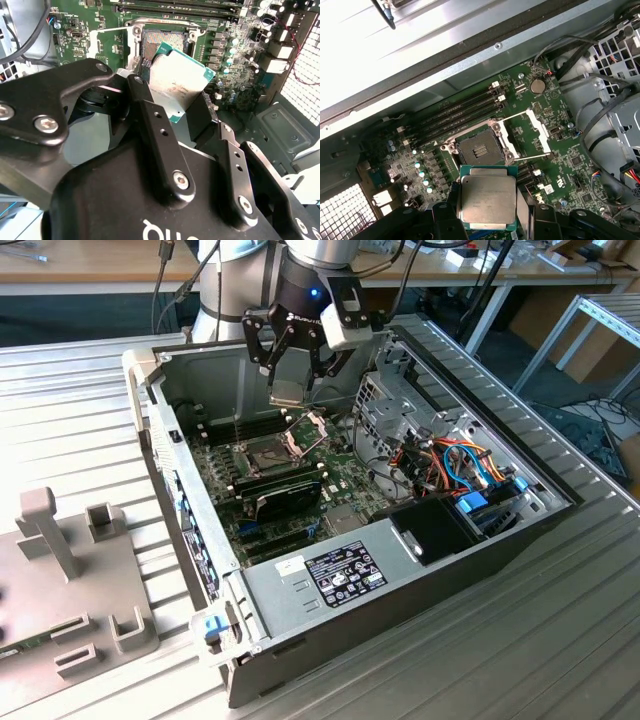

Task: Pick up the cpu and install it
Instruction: 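Place the cpu into insertion slot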

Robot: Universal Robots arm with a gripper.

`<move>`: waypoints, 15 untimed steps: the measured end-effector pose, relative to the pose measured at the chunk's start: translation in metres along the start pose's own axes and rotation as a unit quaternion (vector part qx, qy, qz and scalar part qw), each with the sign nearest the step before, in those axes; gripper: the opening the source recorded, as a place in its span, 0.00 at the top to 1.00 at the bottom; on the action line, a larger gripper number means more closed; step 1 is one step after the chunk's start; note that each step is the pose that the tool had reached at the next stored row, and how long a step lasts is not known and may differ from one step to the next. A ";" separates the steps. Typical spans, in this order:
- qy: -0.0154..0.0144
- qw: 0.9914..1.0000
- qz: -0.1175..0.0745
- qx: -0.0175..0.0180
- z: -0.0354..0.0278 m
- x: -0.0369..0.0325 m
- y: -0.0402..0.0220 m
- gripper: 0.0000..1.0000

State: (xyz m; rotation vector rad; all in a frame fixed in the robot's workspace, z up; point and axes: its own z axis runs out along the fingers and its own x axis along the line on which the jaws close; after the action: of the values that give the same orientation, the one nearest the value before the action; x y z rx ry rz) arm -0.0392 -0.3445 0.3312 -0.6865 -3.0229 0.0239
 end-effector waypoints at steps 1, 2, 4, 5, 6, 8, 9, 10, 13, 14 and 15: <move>0.000 1.000 0.000 0.000 0.0000 0.0000 0.0000 0.46; 0.000 1.000 0.002 0.000 0.0000 0.0000 0.0000 0.46; 0.000 1.000 0.007 0.000 0.0001 0.0000 0.0000 0.46; 0.000 1.000 0.009 0.000 0.0001 0.0000 0.0000 0.46; 0.000 1.000 0.012 0.000 0.0002 0.0000 0.0000 0.46; 0.000 1.000 0.019 -0.001 0.0003 0.0000 0.0000 0.46; 0.001 1.000 0.022 -0.001 0.0003 0.0000 0.0000 0.46; 0.001 1.000 0.023 -0.001 0.0003 0.0000 0.0000 0.46; 0.001 1.000 0.027 -0.001 0.0004 0.0000 0.0000 0.46; 0.001 1.000 0.029 -0.001 0.0004 0.0000 0.0000 0.46; 0.001 1.000 0.030 -0.001 0.0004 0.0000 0.0000 0.46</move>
State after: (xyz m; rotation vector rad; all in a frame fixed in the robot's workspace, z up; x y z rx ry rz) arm -0.0392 -0.3445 0.3308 -0.7767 -3.0006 0.0219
